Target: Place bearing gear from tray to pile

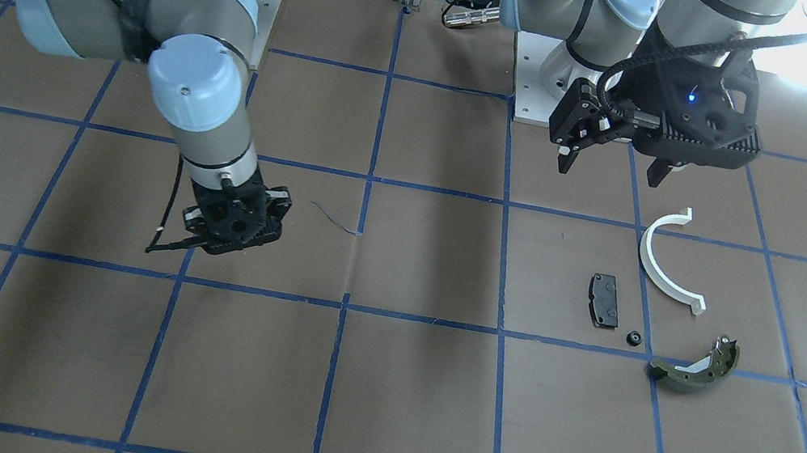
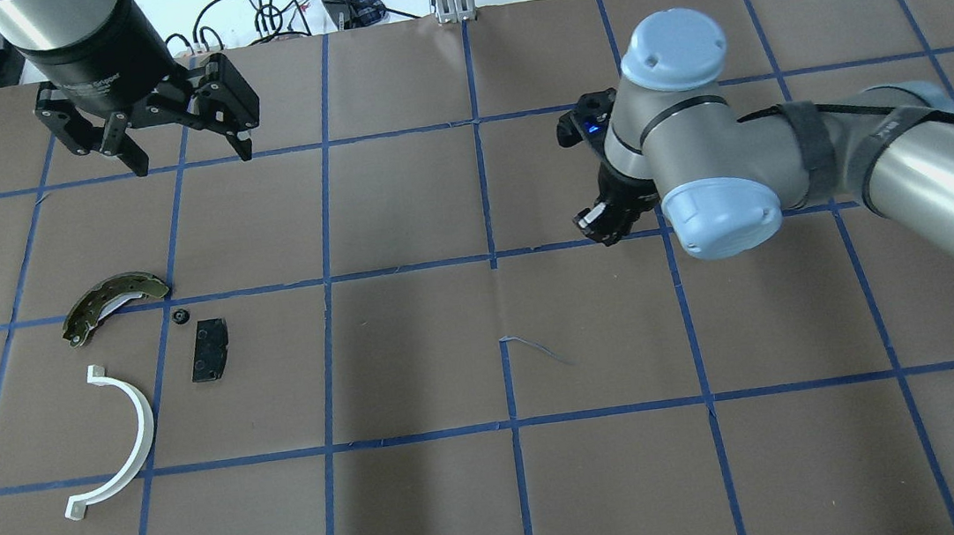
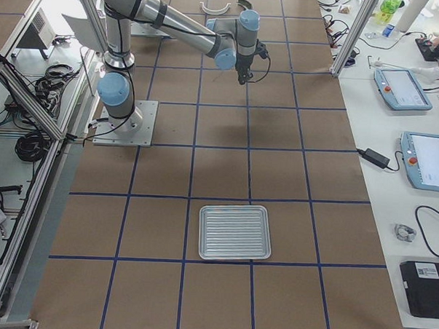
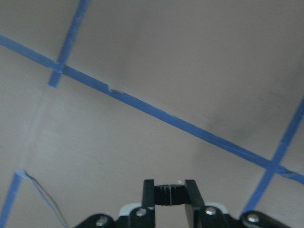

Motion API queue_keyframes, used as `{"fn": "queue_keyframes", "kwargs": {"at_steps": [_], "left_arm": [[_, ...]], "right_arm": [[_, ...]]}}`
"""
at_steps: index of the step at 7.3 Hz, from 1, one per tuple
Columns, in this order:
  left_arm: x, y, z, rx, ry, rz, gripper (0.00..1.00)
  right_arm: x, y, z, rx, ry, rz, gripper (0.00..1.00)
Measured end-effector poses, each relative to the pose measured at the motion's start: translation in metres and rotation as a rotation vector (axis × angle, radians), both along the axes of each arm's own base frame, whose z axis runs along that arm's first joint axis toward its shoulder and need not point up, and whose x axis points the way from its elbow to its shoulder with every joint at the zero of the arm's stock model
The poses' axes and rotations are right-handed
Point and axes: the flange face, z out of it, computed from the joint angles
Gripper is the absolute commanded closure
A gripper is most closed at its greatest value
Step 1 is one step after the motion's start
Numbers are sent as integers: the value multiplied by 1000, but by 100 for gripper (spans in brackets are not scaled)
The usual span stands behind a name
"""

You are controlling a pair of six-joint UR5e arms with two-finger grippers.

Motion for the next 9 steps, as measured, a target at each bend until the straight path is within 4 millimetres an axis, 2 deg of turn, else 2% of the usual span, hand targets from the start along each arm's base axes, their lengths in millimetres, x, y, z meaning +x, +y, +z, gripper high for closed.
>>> {"fn": "queue_keyframes", "kwargs": {"at_steps": [2, 3, 4, 5, 6, 8, 9], "left_arm": [[2, -1, -1, 2, -1, -6, 0], [4, -1, -1, 1, -1, -5, 0], [5, -1, -1, 1, -1, -2, 0], [6, -2, -1, 0, 0, -1, 0], [6, -2, -1, 0, 0, 0, 0], [7, -2, -1, 1, 0, 1, 0], [7, -2, -2, 2, 0, 1, 0]], "right_arm": [[86, 23, -15, 38, -8, -128, 82], [119, 38, -25, 64, -25, -181, 82], [145, 50, -35, 99, -62, -229, 75], [162, 58, -47, 126, -87, -249, 68], [170, 60, -55, 137, -96, -253, 1], [169, 57, -59, 138, -101, -264, 0], [160, 46, -54, 126, -110, -268, 0]]}}
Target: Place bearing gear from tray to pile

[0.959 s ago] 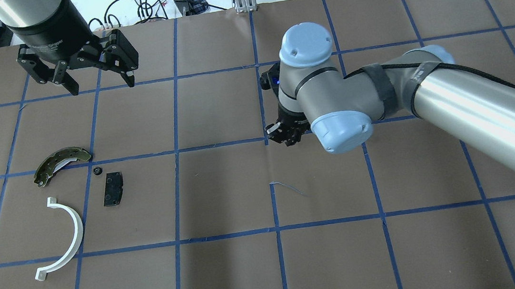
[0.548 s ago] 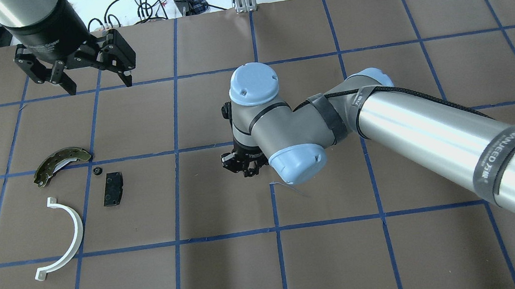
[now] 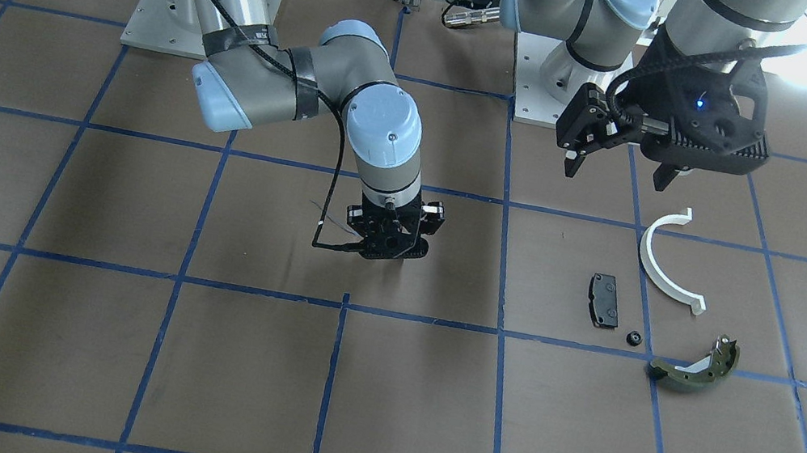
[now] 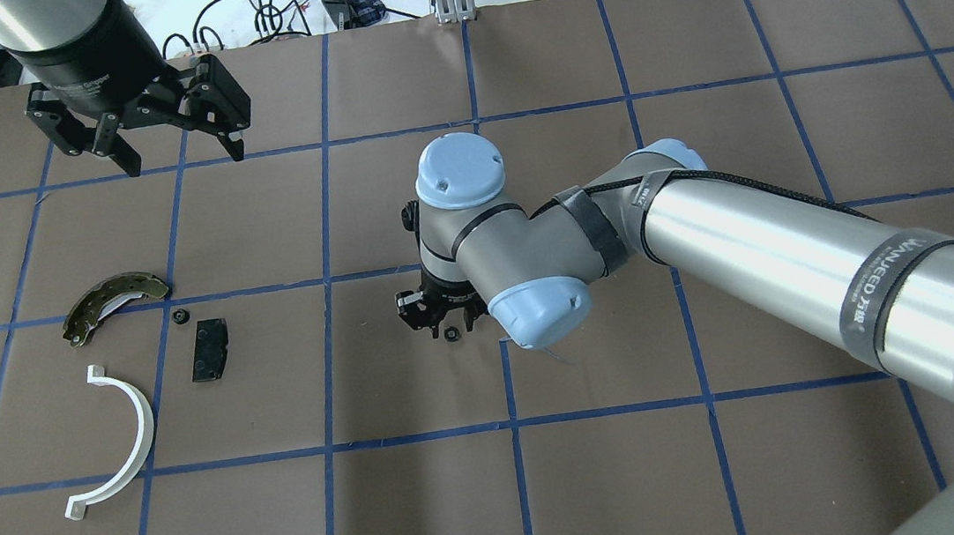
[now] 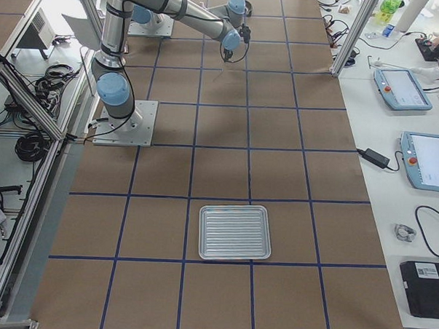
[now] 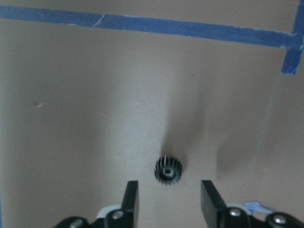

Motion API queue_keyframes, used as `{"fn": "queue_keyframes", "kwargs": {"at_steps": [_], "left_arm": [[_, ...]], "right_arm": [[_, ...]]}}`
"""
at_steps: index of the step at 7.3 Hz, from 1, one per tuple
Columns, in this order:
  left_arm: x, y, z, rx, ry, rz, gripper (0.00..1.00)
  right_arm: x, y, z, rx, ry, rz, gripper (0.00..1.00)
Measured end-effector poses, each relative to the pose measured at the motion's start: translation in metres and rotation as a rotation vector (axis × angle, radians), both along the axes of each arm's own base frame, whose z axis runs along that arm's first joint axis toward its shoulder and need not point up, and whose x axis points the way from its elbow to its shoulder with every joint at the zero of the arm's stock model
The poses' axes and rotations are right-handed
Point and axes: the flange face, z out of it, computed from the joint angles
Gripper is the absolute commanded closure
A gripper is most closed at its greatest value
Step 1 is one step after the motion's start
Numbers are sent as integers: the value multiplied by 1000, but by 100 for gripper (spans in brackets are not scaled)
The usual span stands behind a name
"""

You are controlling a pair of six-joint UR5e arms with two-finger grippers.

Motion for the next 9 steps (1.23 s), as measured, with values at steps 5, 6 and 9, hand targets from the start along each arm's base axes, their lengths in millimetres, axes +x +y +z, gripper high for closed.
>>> {"fn": "queue_keyframes", "kwargs": {"at_steps": [5, 6, 9], "left_arm": [[-31, 8, -32, 54, 43, -44, 0], [-49, 8, -53, 55, 64, -69, 0], [-91, 13, -168, 68, 70, -95, 0]], "right_arm": [[-110, -91, 67, -132, 78, 60, 0], [-145, -98, 85, -128, 99, 87, 0], [-228, -95, 165, -23, 147, 35, 0]]}}
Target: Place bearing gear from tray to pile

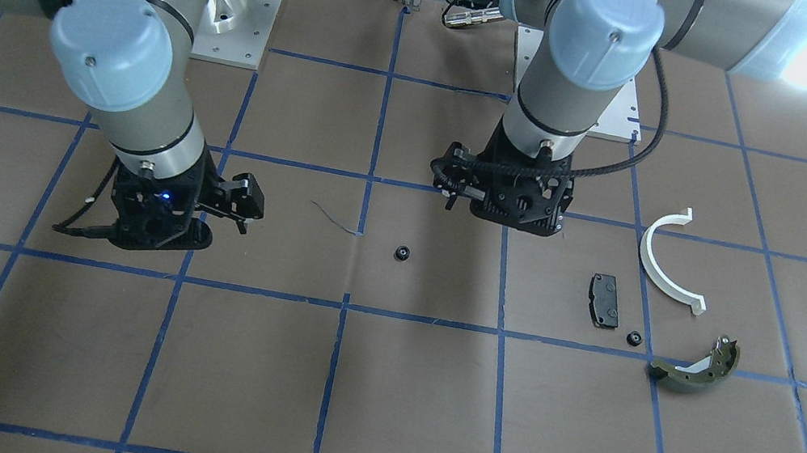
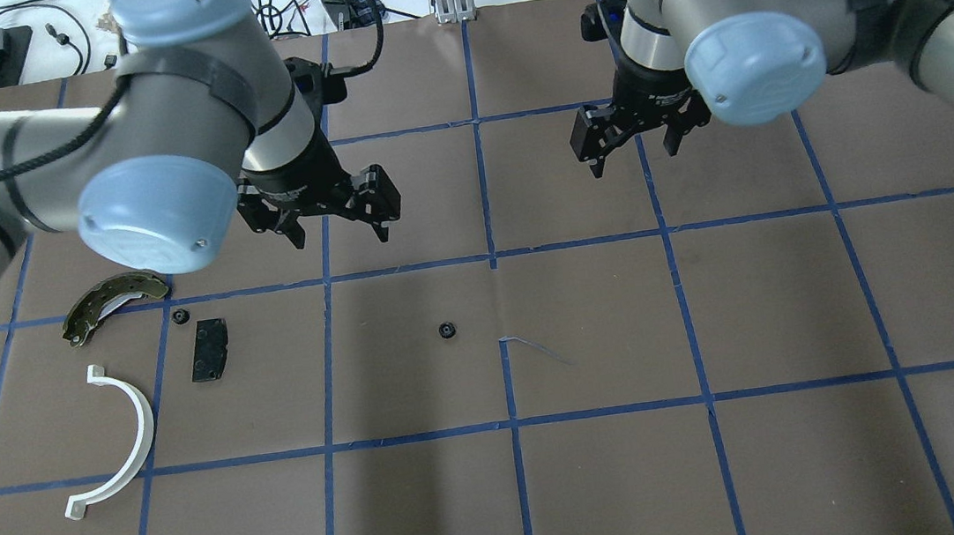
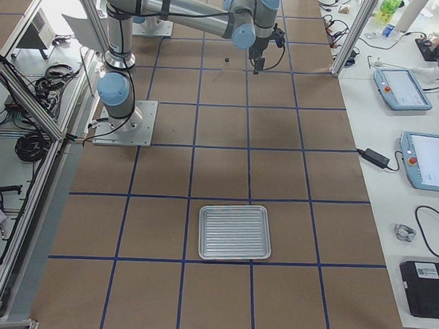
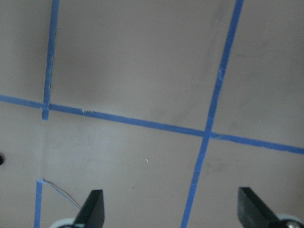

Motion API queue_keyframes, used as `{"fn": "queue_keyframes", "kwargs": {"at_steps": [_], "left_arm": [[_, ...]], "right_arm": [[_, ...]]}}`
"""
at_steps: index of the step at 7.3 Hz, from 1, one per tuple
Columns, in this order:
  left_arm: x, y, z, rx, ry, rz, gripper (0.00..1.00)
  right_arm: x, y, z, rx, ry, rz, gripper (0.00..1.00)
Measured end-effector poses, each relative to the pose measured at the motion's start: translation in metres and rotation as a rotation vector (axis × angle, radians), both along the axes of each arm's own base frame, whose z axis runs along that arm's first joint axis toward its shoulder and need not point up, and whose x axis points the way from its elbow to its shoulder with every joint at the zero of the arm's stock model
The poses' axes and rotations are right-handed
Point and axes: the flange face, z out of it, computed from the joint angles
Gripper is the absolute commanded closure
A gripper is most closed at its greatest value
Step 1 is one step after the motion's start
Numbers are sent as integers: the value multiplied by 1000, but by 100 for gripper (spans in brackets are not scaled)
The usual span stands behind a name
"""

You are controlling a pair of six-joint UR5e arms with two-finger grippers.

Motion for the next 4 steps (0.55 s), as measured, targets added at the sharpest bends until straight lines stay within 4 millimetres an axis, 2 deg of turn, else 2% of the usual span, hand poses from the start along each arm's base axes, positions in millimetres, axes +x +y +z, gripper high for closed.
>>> {"fn": "queue_keyframes", "kwargs": {"at_steps": [2, 3, 4], "left_arm": [[-19, 5, -78, 20, 11, 71, 0], [-31, 5, -111, 36, 23, 87, 0], [-45, 8, -135, 50, 23, 81, 0]], "right_arm": [[-37, 15, 56, 5, 19, -52, 0], [-47, 27, 82, -25, 21, -49, 0], [-50, 39, 100, -54, 18, -18, 0]]}}
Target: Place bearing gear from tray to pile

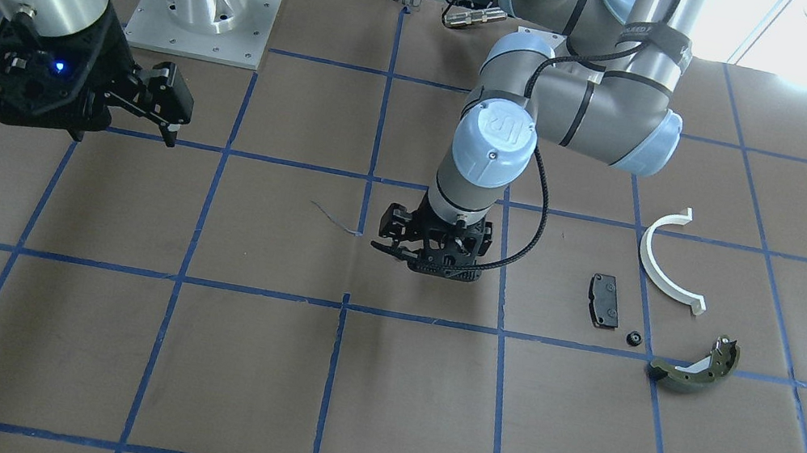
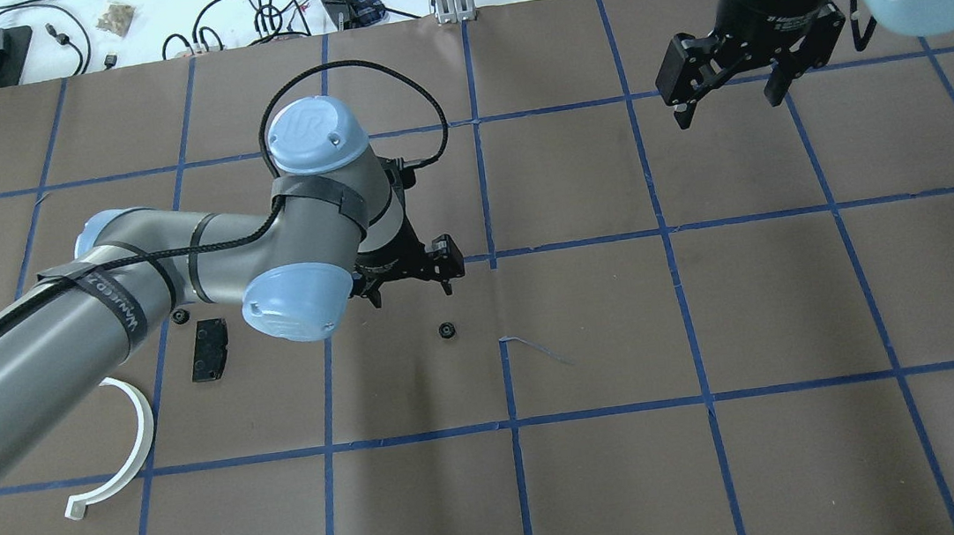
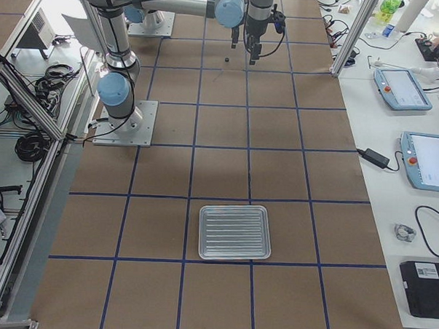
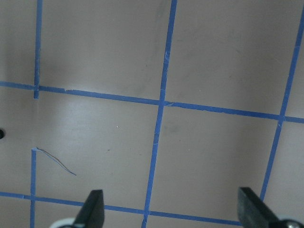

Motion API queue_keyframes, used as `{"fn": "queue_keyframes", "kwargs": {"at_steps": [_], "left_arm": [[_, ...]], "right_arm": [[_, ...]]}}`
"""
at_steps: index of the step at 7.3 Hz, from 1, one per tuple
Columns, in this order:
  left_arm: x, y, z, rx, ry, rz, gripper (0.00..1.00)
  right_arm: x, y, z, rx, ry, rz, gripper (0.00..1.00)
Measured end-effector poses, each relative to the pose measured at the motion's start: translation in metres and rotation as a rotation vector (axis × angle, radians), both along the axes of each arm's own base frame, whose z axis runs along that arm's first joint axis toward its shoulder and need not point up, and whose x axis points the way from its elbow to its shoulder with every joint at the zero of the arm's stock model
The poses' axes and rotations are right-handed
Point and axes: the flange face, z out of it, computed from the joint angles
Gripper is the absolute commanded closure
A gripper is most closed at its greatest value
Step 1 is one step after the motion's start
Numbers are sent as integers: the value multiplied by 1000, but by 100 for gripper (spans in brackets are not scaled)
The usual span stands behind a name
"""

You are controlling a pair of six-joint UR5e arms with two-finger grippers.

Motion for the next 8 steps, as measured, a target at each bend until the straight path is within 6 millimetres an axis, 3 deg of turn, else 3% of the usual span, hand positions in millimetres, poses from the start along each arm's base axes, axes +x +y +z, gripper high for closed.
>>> {"fn": "queue_keyframes", "kwargs": {"at_steps": [1, 3, 5, 7, 8], "left_arm": [[-16, 5, -18, 7, -4, -16, 3], [-31, 13, -32, 11, -9, -44, 4], [-31, 19, -41, 27, -16, -44, 3], [-27, 28, -51, 31, -25, -42, 3], [-27, 28, -53, 19, -26, -42, 9]], "right_arm": [[0, 9, 9, -1, -3, 25, 0], [1, 27, 19, 43, 4, -63, 0], [0, 39, 34, 34, 18, -158, 0], [1, 37, 27, 25, 23, -207, 0], [1, 37, 24, 25, 24, -214, 0]]}}
